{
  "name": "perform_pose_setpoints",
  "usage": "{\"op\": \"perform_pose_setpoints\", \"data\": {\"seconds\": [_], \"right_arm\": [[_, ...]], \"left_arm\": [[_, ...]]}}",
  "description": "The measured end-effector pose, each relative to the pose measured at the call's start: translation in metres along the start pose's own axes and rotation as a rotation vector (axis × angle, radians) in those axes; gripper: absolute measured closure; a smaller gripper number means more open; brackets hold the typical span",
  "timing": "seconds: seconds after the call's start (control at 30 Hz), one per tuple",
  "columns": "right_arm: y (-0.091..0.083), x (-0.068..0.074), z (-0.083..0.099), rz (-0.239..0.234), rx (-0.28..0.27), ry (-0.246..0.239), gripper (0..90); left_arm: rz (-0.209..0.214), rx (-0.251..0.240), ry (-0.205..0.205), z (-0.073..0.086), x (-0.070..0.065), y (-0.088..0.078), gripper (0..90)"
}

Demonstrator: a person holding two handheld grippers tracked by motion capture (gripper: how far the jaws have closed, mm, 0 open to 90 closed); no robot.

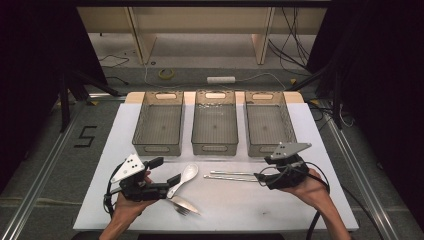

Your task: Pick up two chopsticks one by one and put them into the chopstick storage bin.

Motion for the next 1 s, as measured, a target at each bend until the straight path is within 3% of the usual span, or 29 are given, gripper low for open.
{"op": "perform_pose_setpoints", "data": {"seconds": [0.17, 0.23, 0.37, 0.5, 1.0], "right_arm": [[0.014, -0.005, -0.005, -0.048, 0.078, -0.026, 38.0], [0.027, -0.003, -0.010, -0.075, 0.149, -0.058, 38.4], [0.047, -0.004, -0.016, -0.108, 0.213, -0.087, 40.8], [0.063, -0.001, -0.020, -0.147, 0.257, -0.123, 44.7], [0.098, 0.000, -0.018, -0.234, 0.391, -0.149, 61.7]], "left_arm": [[-0.001, 0.000, 0.006, 0.000, 0.000, 0.000, 14.7], [0.001, 0.001, 0.005, 0.000, 0.000, 0.000, 14.7], [0.001, 0.002, 0.006, 0.000, -0.001, 0.001, 14.7], [0.003, 0.004, 0.011, 0.000, -0.001, 0.000, 14.7], [0.003, 0.016, 0.019, 0.000, -0.002, 0.001, 14.8]]}}
Point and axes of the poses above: each handheld gripper's, and its own axes: y roughly forward along the jaws, z roughly out of its underside, x roughly to its left, the point moved 2 cm from there along y, roughly forward along the jaws, and after that the axes turned 11 degrees about -y, right-handed, at the moved point
